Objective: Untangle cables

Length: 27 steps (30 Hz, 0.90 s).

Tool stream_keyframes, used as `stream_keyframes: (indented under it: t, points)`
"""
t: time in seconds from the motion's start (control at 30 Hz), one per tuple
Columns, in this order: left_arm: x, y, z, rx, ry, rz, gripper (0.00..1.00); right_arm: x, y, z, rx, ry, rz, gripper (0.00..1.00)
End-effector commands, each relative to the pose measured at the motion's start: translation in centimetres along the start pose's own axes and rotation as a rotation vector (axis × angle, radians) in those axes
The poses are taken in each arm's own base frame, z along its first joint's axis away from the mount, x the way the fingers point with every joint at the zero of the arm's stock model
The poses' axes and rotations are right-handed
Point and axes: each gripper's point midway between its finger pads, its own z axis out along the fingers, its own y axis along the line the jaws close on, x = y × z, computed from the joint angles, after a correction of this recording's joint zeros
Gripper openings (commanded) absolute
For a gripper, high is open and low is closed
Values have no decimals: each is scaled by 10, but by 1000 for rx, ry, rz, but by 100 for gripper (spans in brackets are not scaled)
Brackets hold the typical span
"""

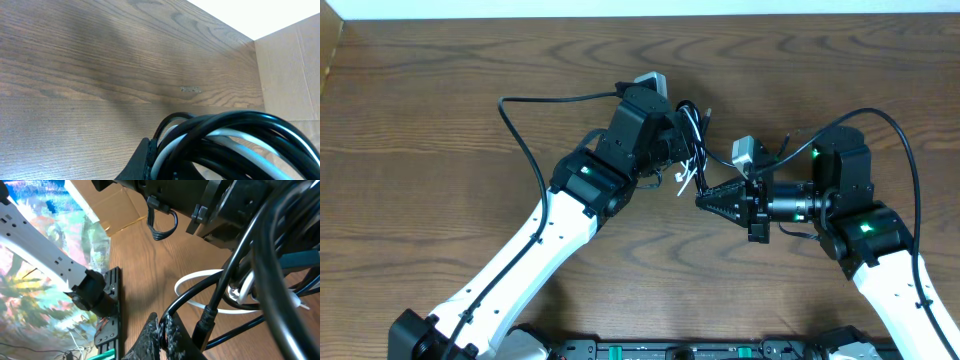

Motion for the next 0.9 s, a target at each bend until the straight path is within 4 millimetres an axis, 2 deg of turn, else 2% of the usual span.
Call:
stream_keyframes:
  t: [0.0, 0.07, 0.33, 0.5, 0.67, 0.87]
  points:
    - [-27, 7, -6, -36, -106, -60, 7, -3, 21, 0, -105, -11, -22, 1]
    - [-27, 7, -6, -39, -103, -59, 8, -2, 15, 1, -74, -6, -2, 1]
    - [-18, 17, -6, -79, -67, -29, 8, 3, -30, -3, 193, 11, 200, 1]
    - [-10, 9, -5, -38, -18, 52, 8, 6, -57, -15, 342, -17, 338, 1]
    - [3, -3, -5, 36, 52, 149, 7, 8, -74, -26, 434, -39, 408, 1]
    - [5, -5, -5, 50, 63, 200, 7, 9, -85, -38, 486, -68, 474, 1]
